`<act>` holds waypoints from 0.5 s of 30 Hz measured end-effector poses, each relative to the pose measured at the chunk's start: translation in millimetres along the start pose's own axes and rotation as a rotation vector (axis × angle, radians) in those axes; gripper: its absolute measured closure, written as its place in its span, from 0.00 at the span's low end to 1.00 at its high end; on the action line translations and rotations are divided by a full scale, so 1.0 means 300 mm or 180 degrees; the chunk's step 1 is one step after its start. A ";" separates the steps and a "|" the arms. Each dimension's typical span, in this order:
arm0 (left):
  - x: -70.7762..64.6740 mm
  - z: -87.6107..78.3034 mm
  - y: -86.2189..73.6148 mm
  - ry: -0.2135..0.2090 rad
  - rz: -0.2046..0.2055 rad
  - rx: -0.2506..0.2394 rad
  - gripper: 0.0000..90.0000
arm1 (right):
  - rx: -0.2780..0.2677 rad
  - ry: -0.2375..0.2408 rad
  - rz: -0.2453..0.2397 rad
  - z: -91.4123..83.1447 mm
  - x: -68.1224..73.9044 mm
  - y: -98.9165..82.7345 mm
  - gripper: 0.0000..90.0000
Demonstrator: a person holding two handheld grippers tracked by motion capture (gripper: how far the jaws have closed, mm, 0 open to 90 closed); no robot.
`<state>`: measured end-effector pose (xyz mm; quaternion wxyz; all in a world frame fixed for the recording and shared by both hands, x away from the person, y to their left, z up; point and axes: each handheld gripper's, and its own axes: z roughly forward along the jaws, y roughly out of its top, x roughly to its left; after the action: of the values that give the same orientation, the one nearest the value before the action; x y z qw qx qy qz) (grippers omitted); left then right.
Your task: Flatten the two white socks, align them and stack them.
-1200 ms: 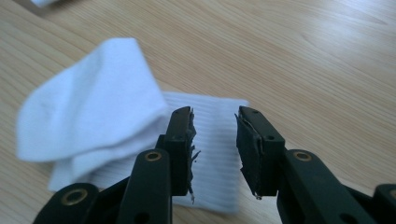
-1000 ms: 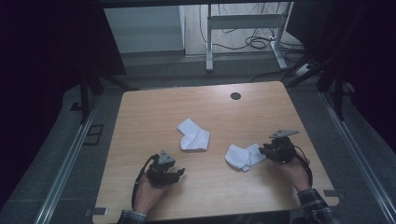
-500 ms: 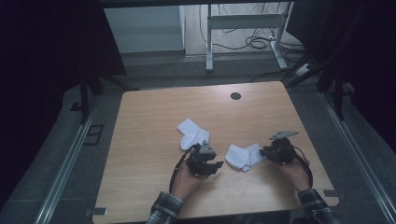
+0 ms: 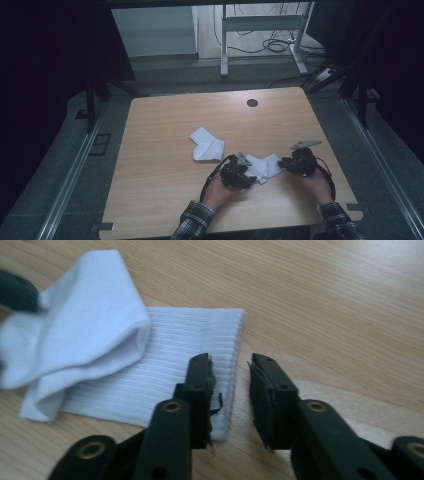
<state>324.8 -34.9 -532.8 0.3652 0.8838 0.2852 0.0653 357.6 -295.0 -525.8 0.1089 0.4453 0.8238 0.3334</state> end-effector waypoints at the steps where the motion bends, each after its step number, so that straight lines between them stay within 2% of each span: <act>1: 0.000 0.000 0.000 0.0000 0.0000 0.0000 0.62 | 0.0000 0.0000 0.0000 0.000 0.000 0.000 0.83; 2: 0.000 -0.001 -0.001 0.0009 0.0012 -0.0008 0.69 | 0.0015 0.0012 -0.0010 0.001 0.008 0.003 0.88; 3: 0.002 -0.003 -0.001 -0.0008 0.0008 -0.0004 0.69 | 0.0015 0.0012 -0.0010 0.001 0.008 0.003 0.88; 4: 0.007 -0.010 -0.004 -0.0041 -0.0005 0.0020 0.84 | 0.0063 -0.0036 -0.0038 0.001 0.019 0.010 0.91; 6: 0.010 -0.013 -0.005 -0.0034 0.0015 0.0025 0.91 | 0.0102 -0.0097 -0.0058 0.001 0.031 0.016 0.93; 9: 0.013 -0.031 -0.012 0.0039 0.0064 0.0042 0.93 | 0.0103 -0.0151 -0.0127 0.001 0.039 0.019 0.94; 10: 0.019 -0.053 -0.016 0.0065 0.0113 0.0053 0.93 | 0.0107 -0.0188 -0.0184 -0.002 0.044 0.020 0.95; 13: 0.025 -0.086 -0.021 0.0082 0.0118 0.0031 0.93 | 0.0087 -0.0245 -0.0234 -0.007 0.047 0.024 0.95; 14: 0.029 -0.106 -0.023 0.0098 0.0118 0.0027 0.93 | 0.0087 -0.0245 -0.0234 -0.007 0.047 0.024 0.95; 15: 0.037 -0.150 -0.033 0.0159 0.0156 0.0024 0.91 | 0.0049 -0.0274 -0.0248 -0.014 0.049 0.026 0.95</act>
<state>315.0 4.2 -508.1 0.3529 0.8899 0.2727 0.0951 352.2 -282.2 -515.9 0.1537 0.4276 0.8376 0.3031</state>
